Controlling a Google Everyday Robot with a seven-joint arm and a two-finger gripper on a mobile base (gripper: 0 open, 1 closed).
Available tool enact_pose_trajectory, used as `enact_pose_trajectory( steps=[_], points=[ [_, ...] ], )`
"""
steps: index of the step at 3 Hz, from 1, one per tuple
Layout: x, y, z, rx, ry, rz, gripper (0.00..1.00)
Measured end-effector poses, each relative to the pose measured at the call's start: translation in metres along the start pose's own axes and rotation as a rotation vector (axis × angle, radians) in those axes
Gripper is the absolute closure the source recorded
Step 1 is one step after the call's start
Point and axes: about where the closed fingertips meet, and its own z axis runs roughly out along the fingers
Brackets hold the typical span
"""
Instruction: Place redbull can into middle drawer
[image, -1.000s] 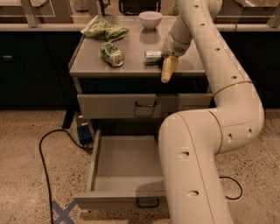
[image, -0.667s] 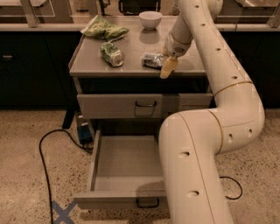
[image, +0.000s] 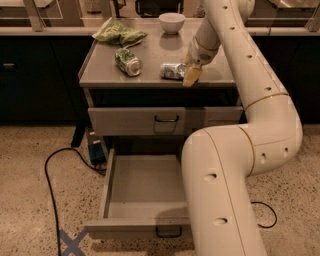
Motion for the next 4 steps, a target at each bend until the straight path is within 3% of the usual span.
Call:
enact_pose_trajectory(
  steps=[1, 2, 3, 4],
  points=[
    [-0.015, -0.006, -0.007, 0.041, -0.114, 0.011, 1.00],
    [-0.026, -0.005, -0.036, 0.089, -0.250, 0.040, 1.00],
    [-0.034, 0.002, -0.115, 0.226, -0.367, 0.066, 1.00],
    [-0.055, 0.010, -0.153, 0.285, -0.414, 0.047, 1.00]
  ],
)
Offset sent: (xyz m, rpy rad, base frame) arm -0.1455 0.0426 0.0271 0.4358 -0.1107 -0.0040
